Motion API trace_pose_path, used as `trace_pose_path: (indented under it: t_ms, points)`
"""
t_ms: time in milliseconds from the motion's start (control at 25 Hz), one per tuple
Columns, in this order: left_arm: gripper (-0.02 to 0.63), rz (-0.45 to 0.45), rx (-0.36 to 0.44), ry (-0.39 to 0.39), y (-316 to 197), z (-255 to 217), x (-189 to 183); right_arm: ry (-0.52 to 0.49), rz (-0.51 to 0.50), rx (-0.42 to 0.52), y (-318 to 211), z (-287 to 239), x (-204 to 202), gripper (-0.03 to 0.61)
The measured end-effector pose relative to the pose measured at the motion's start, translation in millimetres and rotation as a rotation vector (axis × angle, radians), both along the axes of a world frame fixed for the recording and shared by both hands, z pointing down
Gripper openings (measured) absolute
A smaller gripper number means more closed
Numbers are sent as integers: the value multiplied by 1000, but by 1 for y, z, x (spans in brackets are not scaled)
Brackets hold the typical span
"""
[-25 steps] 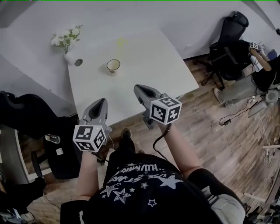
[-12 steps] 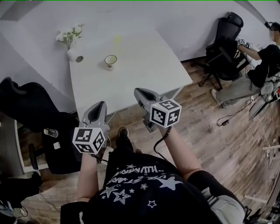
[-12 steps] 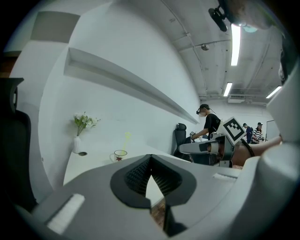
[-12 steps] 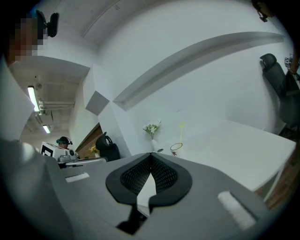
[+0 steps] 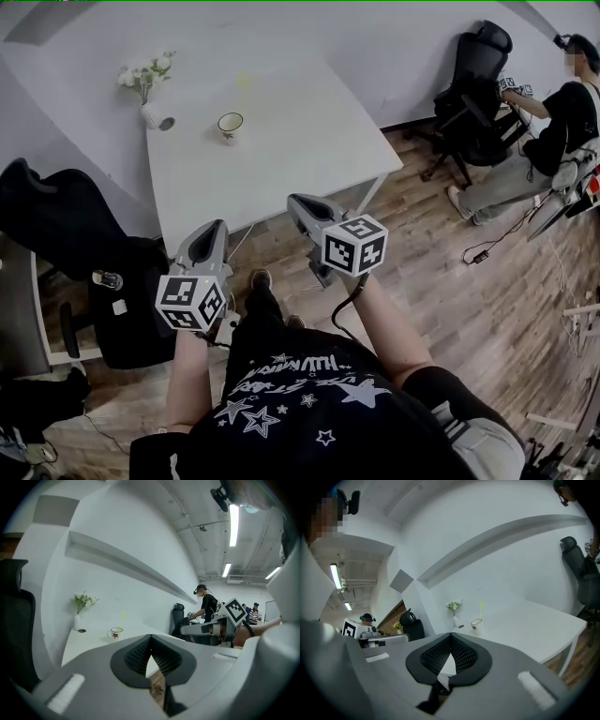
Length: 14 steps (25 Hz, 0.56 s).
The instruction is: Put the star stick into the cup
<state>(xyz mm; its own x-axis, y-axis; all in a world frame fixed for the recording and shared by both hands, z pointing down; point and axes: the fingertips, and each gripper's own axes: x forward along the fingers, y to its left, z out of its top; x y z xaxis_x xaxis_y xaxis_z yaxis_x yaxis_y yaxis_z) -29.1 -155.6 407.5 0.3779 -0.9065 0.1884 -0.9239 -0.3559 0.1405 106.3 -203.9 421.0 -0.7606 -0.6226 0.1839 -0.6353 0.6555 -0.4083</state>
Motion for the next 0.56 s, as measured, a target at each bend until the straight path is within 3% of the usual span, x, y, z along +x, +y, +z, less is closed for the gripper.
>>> trace_pose_path:
  t_ms: [560]
  points:
    - [3, -13, -11, -8, 28, 6, 3, -15, -28, 0, 28, 4, -2, 15]
